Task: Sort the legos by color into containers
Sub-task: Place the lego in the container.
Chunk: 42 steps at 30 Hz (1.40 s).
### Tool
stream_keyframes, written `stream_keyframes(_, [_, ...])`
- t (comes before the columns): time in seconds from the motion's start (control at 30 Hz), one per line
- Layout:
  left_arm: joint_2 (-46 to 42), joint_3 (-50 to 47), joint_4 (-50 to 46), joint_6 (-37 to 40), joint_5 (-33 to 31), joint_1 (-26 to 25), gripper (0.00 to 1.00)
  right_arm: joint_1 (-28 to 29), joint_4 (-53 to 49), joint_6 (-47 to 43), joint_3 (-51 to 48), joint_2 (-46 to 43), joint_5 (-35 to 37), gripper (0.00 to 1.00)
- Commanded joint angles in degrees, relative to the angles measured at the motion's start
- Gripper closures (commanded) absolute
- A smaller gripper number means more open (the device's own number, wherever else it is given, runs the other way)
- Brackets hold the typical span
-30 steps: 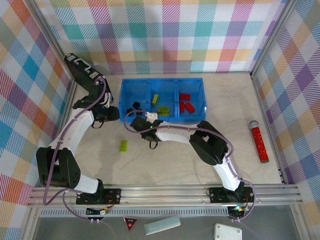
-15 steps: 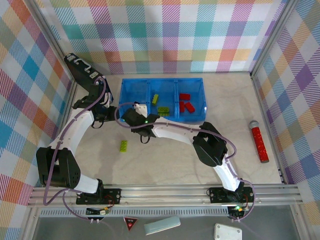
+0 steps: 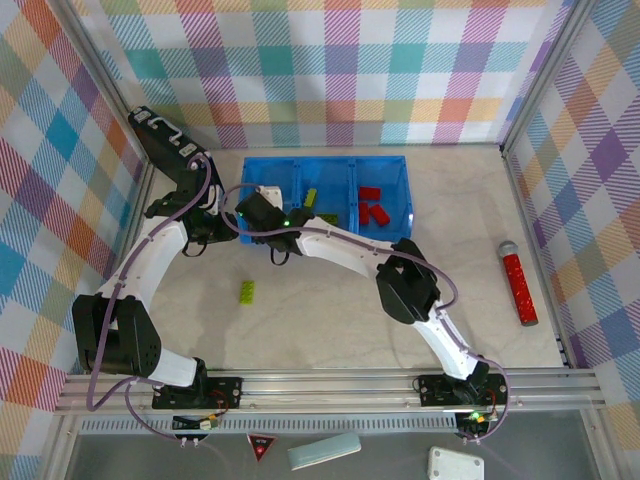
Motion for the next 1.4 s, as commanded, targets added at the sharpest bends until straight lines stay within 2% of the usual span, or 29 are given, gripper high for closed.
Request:
stream_keyframes(0.0, [-0.65, 0.15, -0.24, 0.16, -1.10, 1.10, 0.55, -1.13, -0.50, -2.55, 4.07, 2.21, -1.21, 0.65])
stream_keyframes(0.63, [-0.96, 0.19, 0.21, 0.11, -0.09, 1.19, 0.56, -6.19, 2.03, -5.21, 21.70, 16.48, -6.88, 0.64])
stream_keyframes(1.1, [-1.15, -0.11, 0.90, -0.24, 1.60, 1.54, 0.56, -7.39, 6.53, -4.42, 27.01, 23.06, -8.24, 0.63])
stream_keyframes(1.37, [-1.34, -0.11, 1.08, -0.51, 2.56, 1.54, 0.56, -7.40, 9.36, -5.31, 28.07, 24.59, -7.26, 0.58])
